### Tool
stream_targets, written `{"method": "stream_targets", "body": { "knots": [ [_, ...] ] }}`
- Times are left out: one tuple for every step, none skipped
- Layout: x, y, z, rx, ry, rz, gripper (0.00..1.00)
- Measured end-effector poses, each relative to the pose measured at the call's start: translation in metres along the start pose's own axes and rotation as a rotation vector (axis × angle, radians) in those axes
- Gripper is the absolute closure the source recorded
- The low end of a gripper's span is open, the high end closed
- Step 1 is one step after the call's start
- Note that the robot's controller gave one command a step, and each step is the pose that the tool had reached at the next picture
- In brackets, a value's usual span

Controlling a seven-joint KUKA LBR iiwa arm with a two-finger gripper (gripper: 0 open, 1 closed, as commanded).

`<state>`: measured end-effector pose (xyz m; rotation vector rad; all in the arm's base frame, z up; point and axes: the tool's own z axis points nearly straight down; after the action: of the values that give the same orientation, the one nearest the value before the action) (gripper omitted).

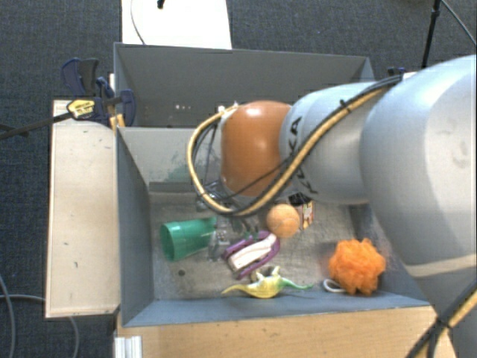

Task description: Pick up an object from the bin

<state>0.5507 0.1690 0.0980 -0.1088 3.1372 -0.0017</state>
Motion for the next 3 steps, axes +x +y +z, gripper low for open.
{"method": "stream_targets", "body": {
  "knots": [
    [0.007,0.048,0.017,-0.002,0.001,-0.114,0.00],
    [-0.020,0.052,0.020,-0.008,0.009,0.017,1.00],
    [-0.020,0.052,0.020,-0.007,0.009,0.016,1.00]
  ]
}}
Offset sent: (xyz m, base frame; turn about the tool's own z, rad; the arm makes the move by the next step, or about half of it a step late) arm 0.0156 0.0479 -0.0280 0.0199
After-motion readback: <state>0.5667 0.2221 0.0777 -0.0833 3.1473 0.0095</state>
